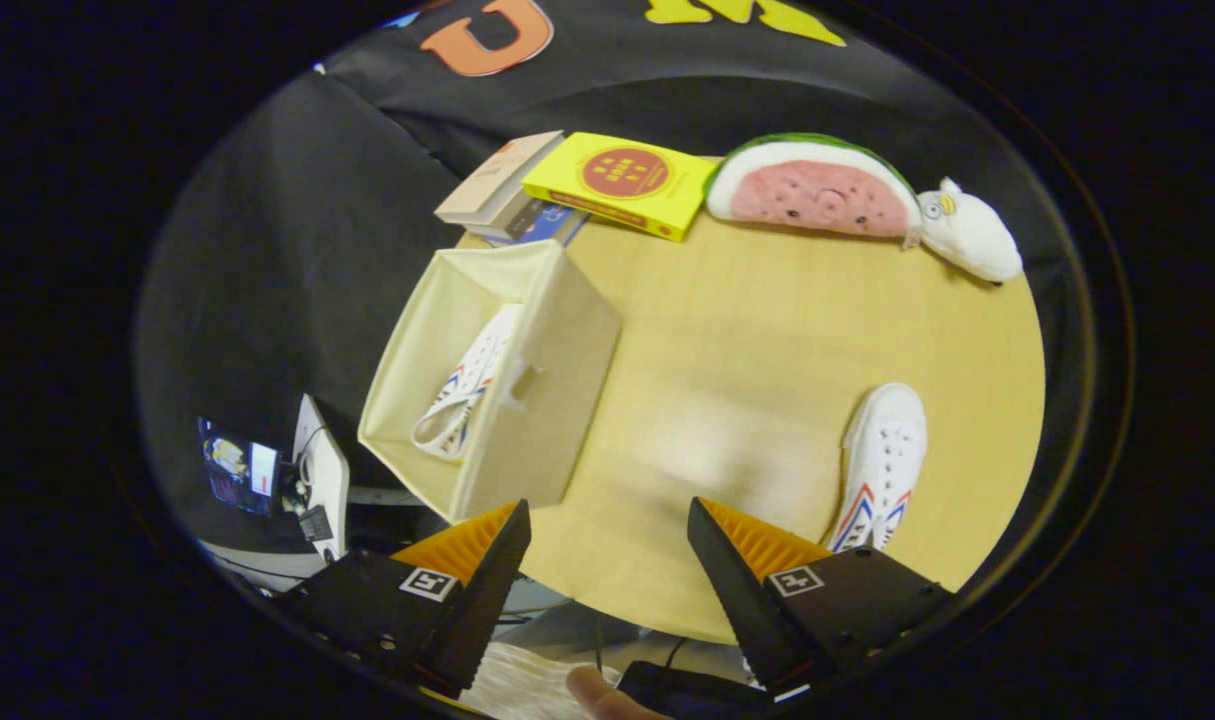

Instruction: Open the storage box then place both shoes into the box .Put the left shoe in first, then the right shoe, with the right side of both shoes facing outward in a uniform manner.

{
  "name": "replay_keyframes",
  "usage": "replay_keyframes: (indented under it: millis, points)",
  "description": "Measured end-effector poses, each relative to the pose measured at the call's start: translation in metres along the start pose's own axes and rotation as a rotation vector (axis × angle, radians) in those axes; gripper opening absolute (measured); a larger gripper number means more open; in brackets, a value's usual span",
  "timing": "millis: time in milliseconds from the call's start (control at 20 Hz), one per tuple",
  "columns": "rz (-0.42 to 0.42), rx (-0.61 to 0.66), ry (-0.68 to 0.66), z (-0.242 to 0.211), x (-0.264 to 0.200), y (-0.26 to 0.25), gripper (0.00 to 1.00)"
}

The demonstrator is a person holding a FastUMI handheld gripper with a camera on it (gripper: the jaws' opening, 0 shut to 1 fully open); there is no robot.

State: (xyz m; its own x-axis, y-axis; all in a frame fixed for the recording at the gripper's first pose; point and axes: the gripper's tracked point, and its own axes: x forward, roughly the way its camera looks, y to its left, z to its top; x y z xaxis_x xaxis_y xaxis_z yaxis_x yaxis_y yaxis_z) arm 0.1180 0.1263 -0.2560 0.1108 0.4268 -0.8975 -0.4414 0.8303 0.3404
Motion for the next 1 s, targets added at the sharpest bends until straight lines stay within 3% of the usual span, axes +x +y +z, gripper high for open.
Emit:
replay_keyframes:
  millis: [350, 550, 1000]
  points:
    - [-0.122, 0.086, 0.009, -0.022, 0.003, -0.124, 0.97]
    - [-0.224, 0.044, 0.018, -0.040, 0.006, -0.183, 0.96]
    - [-0.321, 0.078, 0.100, -0.068, 0.041, -0.245, 0.96]
